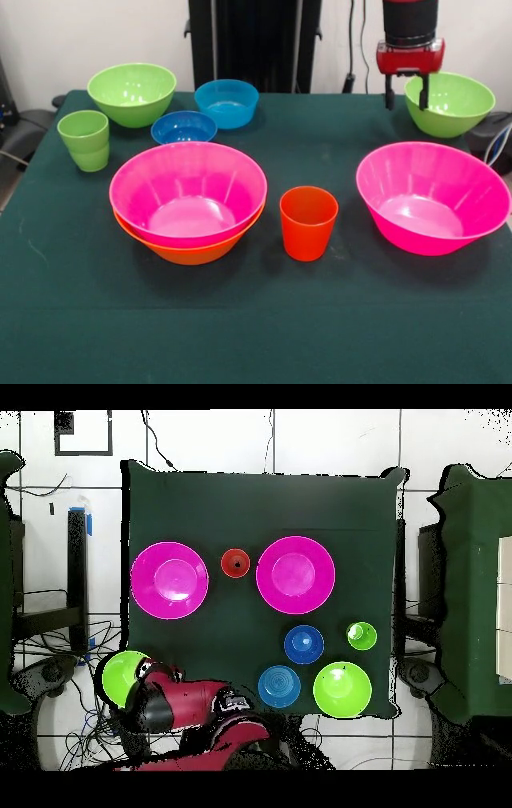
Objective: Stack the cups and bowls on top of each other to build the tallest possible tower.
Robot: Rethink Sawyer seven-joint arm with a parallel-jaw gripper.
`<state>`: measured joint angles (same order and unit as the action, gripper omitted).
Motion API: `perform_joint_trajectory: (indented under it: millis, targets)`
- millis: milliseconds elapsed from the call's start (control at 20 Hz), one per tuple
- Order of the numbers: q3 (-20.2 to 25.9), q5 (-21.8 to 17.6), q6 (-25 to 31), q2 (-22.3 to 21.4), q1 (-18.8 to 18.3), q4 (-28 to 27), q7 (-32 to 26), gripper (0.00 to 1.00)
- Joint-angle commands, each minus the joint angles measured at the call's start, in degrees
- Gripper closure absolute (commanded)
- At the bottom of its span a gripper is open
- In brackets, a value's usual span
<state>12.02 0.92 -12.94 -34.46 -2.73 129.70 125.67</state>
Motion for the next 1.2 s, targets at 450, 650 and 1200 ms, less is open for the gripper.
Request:
perform_joint_trajectory:
  millis: [450, 650, 1200]
  targets:
    - [4.64, 10.5, 7.06, -10.05, 4.61, 4.61, 16.2, 0.0]
    - [5.11, 11.42, 6.23, -9.38, 5.41, 4.65, 17.31, 0.0]
    - [3.53, 7.59, 1.26, -3.16, 4.86, 2.37, 16.74, 0.0]
